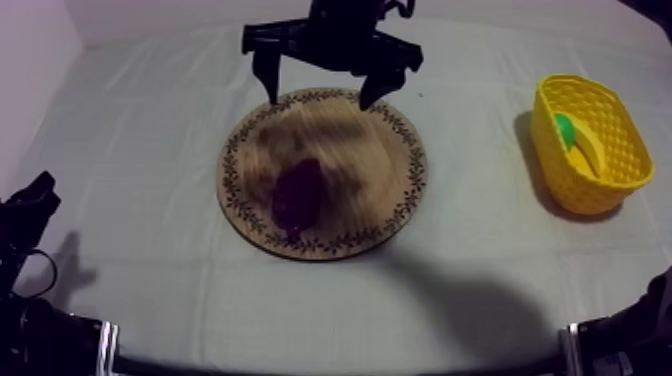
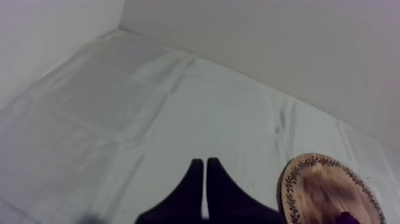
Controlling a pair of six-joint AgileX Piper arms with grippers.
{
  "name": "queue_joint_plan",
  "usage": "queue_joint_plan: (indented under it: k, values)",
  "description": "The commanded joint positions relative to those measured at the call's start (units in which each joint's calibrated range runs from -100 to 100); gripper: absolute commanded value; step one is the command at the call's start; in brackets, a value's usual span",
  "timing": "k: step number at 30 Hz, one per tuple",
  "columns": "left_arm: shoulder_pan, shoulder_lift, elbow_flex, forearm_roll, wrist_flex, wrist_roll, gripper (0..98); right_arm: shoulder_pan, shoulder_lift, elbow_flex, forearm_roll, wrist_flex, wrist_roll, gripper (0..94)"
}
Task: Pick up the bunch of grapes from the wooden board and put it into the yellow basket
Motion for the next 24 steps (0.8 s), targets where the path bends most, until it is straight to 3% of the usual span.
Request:
queue_joint_plan:
  k: [1,24]
  values:
    - [0.02,0.02,-0.04,0.01,-0.01,-0.01,0.0,0.19,0.92,-0.08,-0.10,0.11,-0.28,69.3]
    - [0.02,0.02,-0.04,0.01,-0.01,-0.01,0.0,-0.94,16.47,-0.84,-4.80,-2.12,-2.04,70.3]
